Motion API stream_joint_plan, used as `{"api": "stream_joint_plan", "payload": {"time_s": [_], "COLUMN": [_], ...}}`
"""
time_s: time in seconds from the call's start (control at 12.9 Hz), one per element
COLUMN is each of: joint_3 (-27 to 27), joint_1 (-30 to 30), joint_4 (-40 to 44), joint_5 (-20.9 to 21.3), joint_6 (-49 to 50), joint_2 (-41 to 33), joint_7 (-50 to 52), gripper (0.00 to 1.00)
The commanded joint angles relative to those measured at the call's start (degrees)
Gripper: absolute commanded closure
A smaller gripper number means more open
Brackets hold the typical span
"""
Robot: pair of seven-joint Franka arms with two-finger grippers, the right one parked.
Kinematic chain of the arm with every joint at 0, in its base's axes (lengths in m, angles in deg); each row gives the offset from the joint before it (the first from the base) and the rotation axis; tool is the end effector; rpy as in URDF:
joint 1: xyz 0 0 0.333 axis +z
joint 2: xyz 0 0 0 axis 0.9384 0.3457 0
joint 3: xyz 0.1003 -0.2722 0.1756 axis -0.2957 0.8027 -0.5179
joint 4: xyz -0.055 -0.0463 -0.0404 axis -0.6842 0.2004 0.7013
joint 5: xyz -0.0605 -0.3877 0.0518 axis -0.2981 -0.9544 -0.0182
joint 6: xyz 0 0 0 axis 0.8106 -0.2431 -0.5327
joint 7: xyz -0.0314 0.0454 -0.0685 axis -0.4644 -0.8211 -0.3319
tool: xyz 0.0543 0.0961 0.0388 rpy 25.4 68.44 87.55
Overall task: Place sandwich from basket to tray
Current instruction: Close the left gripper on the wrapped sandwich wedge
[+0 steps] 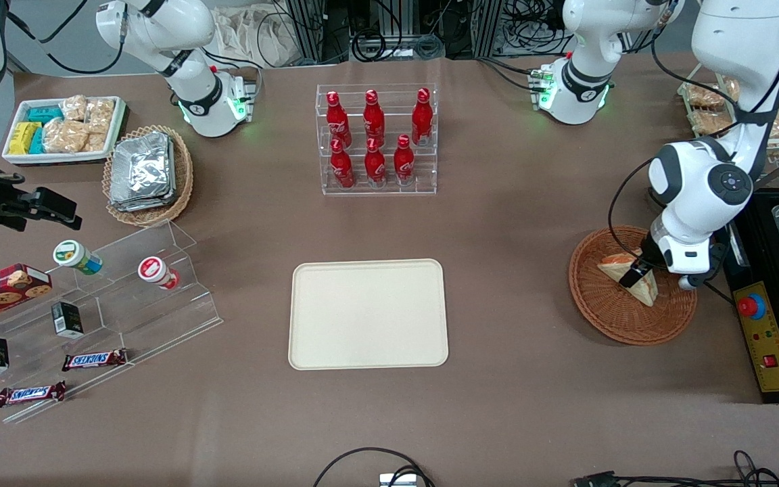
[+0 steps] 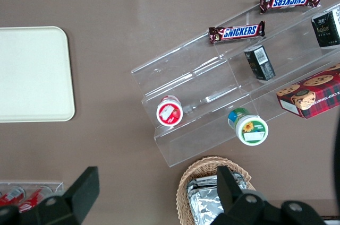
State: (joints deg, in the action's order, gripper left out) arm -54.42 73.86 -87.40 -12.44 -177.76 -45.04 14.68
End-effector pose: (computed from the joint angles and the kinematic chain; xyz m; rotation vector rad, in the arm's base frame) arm 0.5299 0.0318 0.2465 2.8821 1.1354 0.1702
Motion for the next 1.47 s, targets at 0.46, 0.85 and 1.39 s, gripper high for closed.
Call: {"api": "stream_joint_plan", "payload": {"time_s": [0.46,0.85,1.39], "joint_3": [0.1,0.2,1.6], "joint_1": [-0.1,-0.1,-1.7], "joint_4": [-0.6,0.0,0.3], "joint_5": [1.3,1.9,2.5], "joint_6": [-1.3,5.3,8.9], "joint_2": [-0.4,-5.9,-12.3], "joint_7": [-0.9,-17.3,-40.9], "gripper": [0.85,0.89,0.94]}}
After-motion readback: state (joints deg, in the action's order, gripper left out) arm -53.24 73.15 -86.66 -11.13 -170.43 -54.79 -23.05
